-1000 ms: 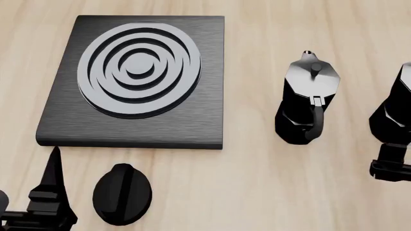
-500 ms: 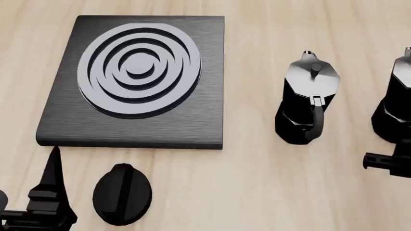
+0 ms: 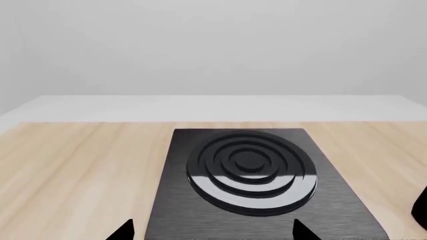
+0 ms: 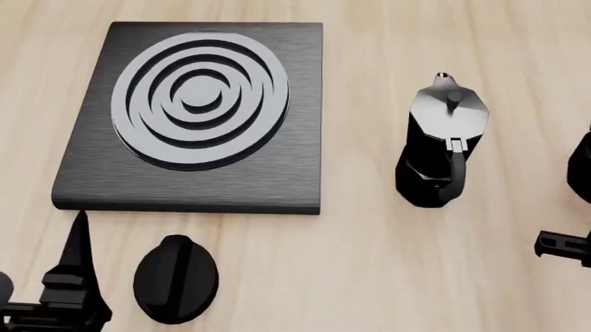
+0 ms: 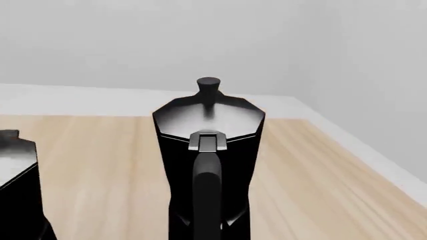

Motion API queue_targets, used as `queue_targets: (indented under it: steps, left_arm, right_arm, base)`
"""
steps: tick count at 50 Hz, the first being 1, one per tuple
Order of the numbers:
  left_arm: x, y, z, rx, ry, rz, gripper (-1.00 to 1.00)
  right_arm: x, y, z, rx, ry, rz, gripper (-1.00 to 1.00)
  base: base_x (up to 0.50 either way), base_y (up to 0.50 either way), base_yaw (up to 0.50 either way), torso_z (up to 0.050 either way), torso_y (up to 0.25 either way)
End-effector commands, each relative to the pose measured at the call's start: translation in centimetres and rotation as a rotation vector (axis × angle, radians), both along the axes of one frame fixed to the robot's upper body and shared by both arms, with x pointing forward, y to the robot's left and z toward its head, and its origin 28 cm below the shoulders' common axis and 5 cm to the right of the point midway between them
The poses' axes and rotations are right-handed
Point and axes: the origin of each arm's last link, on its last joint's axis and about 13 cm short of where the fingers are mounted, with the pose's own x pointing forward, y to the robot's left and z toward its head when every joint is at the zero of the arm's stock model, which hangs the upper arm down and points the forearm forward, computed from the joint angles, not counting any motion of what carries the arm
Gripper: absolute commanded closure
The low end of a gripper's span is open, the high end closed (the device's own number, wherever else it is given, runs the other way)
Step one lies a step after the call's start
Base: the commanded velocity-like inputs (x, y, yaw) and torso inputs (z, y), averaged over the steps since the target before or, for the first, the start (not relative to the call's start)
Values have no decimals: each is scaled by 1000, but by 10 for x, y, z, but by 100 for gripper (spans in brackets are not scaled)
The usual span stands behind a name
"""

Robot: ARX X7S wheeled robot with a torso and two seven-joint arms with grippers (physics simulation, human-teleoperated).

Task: Put the right moka pot on the stove.

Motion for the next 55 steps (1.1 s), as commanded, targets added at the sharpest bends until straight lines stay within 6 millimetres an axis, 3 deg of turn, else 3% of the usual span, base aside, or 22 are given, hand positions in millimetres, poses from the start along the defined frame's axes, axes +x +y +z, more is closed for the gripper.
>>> queue_targets:
  steps: [1, 20, 55]
  left_arm:
    - [0, 0, -1, 4, 4, 1, -100]
    - [-1, 0, -1, 2, 3, 1, -100]
    - [0, 0, -1, 4, 5, 6, -100]
  right_arm:
    - [-27, 9, 15, -40, -87, 19, 100]
    - [-94, 25, 21, -76, -152, 78, 100]
    - [-146, 54, 7, -81, -158, 249, 100]
  base:
    - [0, 0, 0, 0, 0]
    - [0, 0, 0, 0, 1]
    - [0, 0, 0, 0, 1]
